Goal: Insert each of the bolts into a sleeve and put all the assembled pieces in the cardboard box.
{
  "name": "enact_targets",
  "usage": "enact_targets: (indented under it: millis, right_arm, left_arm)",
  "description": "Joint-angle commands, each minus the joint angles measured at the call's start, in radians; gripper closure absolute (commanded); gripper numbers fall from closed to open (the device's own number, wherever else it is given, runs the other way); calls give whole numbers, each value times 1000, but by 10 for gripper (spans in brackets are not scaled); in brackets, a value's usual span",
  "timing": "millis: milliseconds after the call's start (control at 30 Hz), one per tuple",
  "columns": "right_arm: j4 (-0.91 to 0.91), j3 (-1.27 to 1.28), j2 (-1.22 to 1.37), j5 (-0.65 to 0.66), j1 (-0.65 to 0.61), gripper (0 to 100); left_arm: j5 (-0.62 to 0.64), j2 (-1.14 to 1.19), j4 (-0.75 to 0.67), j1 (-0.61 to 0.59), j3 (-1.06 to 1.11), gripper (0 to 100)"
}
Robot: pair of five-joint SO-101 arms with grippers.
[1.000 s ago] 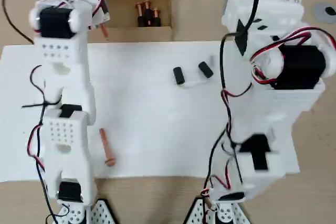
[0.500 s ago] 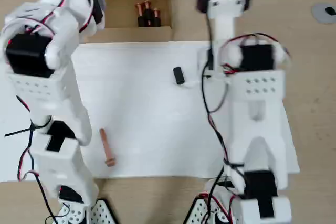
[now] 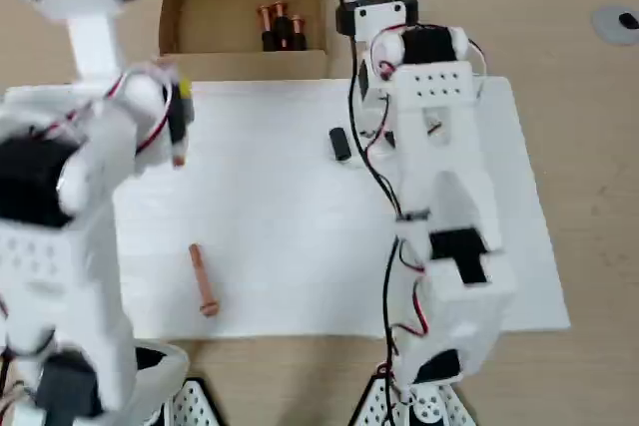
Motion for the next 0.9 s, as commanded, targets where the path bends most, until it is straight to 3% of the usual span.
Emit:
enact_targets:
  millis: [0,300,867]
  right_arm:
    - [41,-170,84,8,-48,771]
    - [41,-248,191,-97,-239,771]
    - [0,-248,410,-48,-162,771]
  left_arm:
    - [-11,-125,2,3,71,995]
    - [-12,-262,2,3,189,995]
    - [-14,-348,2,3,235,995]
